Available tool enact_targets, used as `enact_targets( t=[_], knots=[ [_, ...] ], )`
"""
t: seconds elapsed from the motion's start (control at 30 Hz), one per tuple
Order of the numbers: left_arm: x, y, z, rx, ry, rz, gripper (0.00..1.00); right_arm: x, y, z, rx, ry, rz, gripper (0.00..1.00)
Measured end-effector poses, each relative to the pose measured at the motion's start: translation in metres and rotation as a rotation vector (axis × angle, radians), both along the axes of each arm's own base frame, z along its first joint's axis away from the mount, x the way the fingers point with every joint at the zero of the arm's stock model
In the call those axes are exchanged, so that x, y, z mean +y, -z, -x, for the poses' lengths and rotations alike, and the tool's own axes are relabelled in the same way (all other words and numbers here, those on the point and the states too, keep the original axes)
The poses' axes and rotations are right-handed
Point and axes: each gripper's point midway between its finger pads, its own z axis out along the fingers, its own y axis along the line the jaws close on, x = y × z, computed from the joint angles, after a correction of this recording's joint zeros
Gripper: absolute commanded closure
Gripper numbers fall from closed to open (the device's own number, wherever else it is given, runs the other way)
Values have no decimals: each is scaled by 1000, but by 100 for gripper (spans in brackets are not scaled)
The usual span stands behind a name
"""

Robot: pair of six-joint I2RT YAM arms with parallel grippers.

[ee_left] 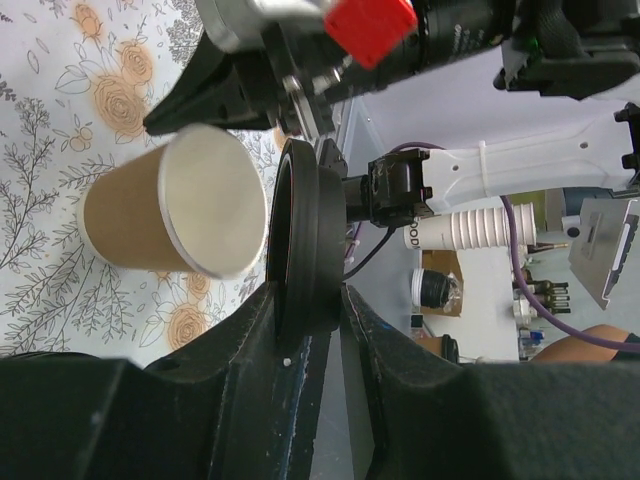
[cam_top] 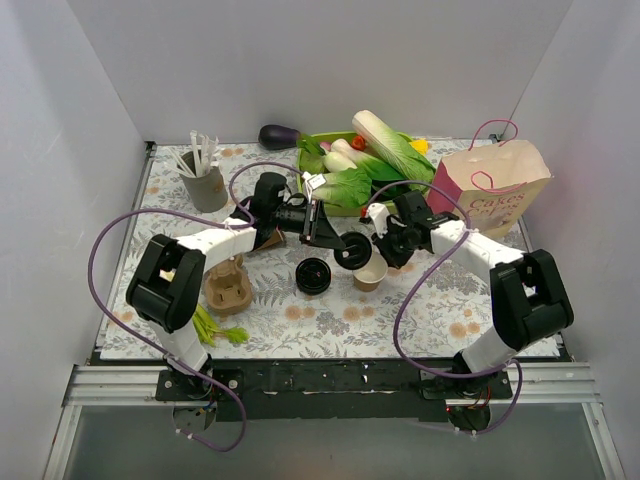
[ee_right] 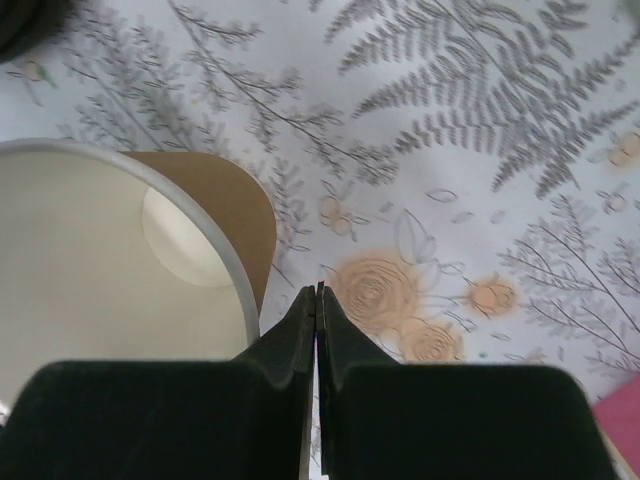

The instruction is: Pack the takeout coffee

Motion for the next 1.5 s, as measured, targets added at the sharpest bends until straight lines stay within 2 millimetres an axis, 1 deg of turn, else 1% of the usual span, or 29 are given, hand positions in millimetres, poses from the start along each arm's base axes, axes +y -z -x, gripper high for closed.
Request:
enact_targets(
  t=[0.1,0.2,0.27,0.3,0.33,0.4,0.43,0.5,0.53,0.7,0.83,0.93,1.03,1.23,1.37,1.4,1.47,1.5],
  knots=[
    [0,5,-1,20,-2,-8,92,14,1,9,32,-9,-31,98],
    [1,10,0,35,-5,-15,92,18,2,10,53,4,-41,98],
    [1,13,1,46,-5,-19,91,18,3,8,60,16,-42,95],
    [2,14,2,53,-6,-21,91,18,2,7,61,26,-44,93],
    [2,15,2,56,-6,-21,91,17,1,5,62,35,-47,85],
    [2,17,3,70,-6,-25,91,16,-3,-1,60,63,-59,77],
    [2,19,3,77,-6,-27,91,14,-6,-4,59,79,-66,71],
    [0,24,4,96,-1,-34,90,10,-11,-9,57,112,-81,63],
    [-1,27,4,106,-1,-37,90,8,-15,-11,58,126,-92,62],
    [-5,43,7,165,7,-62,89,7,-34,-4,96,129,-171,51],
    [-8,46,8,192,11,-68,88,13,-45,14,169,94,-250,44],
    [-12,46,5,203,14,-66,85,16,-48,25,223,74,-290,41],
    [-14,48,3,217,17,-65,78,17,-53,32,262,66,-329,40],
    [-20,46,2,217,21,-60,76,25,-67,48,343,29,-436,39],
    [-21,46,3,216,20,-65,68,30,-78,55,367,1,-495,37],
    [-21,47,3,215,19,-67,63,31,-79,56,370,-4,-505,36],
    [-22,48,3,212,18,-69,59,33,-81,57,374,-8,-517,36],
    [-22,48,3,212,16,-70,54,33,-81,58,376,-6,-520,36]
  ],
)
